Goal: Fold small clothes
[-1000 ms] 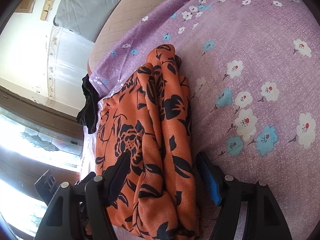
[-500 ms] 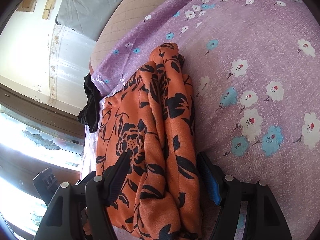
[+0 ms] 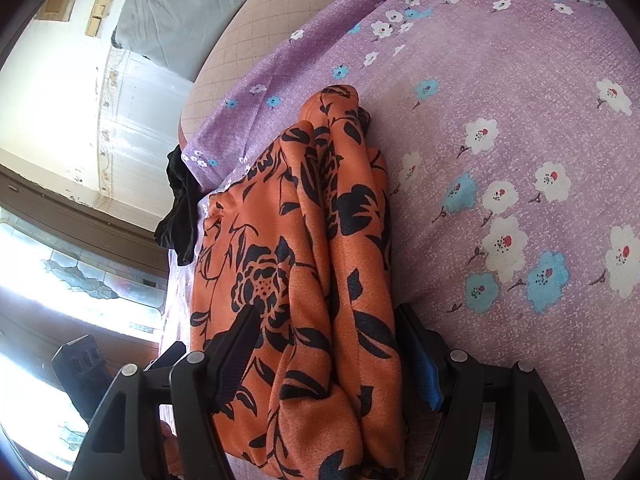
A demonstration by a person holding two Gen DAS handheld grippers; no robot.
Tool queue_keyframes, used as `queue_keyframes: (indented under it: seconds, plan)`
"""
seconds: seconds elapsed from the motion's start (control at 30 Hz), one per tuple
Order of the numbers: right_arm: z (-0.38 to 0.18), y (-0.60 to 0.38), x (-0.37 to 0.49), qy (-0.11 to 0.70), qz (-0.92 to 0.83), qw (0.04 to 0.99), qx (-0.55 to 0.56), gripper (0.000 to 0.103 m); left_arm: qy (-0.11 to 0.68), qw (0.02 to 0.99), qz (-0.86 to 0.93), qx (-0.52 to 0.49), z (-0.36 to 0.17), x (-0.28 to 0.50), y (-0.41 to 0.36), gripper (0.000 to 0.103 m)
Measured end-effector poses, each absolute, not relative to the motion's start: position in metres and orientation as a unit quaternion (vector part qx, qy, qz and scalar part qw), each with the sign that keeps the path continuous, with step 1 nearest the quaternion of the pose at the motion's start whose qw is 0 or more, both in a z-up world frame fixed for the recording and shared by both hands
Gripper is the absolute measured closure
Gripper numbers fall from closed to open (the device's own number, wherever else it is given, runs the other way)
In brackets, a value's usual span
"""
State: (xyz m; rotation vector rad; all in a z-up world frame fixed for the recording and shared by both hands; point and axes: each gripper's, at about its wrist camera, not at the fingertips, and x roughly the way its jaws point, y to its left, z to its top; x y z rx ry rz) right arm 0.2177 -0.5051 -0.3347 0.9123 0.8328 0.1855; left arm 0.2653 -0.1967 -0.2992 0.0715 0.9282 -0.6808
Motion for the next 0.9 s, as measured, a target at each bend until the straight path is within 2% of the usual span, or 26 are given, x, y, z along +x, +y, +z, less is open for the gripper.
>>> queue_keyframes:
  seconds: [0.77,0.9]
  plan:
    - [-0.334,-0.504,0.219,0.386,0.088,0.811,0.431,0.03,0.501,0.795,-0.342,-0.01,-0.326,0.273,-0.201,0.0]
    - [-0.334,-0.502,0.22,0.383,0.088,0.812,0.433,0.026,0.517,0.78,-0.351,-0.036,-0.335,0.278,-0.2,0.0]
